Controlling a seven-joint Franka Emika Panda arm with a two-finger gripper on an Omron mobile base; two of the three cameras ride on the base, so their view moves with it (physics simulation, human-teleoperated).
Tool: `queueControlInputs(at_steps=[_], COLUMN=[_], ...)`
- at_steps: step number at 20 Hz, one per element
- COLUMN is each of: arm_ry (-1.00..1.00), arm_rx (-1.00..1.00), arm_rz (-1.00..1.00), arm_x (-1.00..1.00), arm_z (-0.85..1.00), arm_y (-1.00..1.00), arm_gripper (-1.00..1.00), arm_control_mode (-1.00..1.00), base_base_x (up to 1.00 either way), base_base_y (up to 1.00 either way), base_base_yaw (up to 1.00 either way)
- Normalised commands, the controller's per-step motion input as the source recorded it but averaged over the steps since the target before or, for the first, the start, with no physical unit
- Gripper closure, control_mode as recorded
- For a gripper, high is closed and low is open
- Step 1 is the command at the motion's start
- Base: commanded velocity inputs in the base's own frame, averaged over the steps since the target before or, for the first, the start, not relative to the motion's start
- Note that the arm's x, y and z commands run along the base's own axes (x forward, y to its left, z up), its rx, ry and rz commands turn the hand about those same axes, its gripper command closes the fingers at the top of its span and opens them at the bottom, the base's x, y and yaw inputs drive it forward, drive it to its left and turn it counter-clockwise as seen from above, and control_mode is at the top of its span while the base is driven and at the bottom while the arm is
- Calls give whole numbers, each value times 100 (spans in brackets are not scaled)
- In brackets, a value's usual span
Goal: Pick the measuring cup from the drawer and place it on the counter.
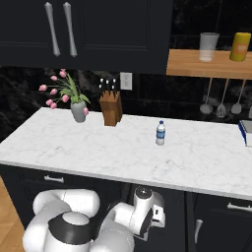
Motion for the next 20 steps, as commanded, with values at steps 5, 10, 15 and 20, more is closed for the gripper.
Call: queueControlInputs(at_steps=[5, 10, 15, 20], arm_ry=[-1, -5, -4, 0], arm_rx=[0, 0, 5, 5], arm_rz=[-1, -2, 0, 0], arm_x=[-12, -42, -47, -50], arm_z=[3, 33, 50, 44], arm_y=[-12, -25, -30, -15], arm_gripper=[100, 100, 100, 100], arm_control_mode=[-100, -100, -100, -100], base_base_x=[0, 0, 0, 0], base_base_y=[0, 0, 0, 0], base_base_yaw=[0, 0, 0, 0])
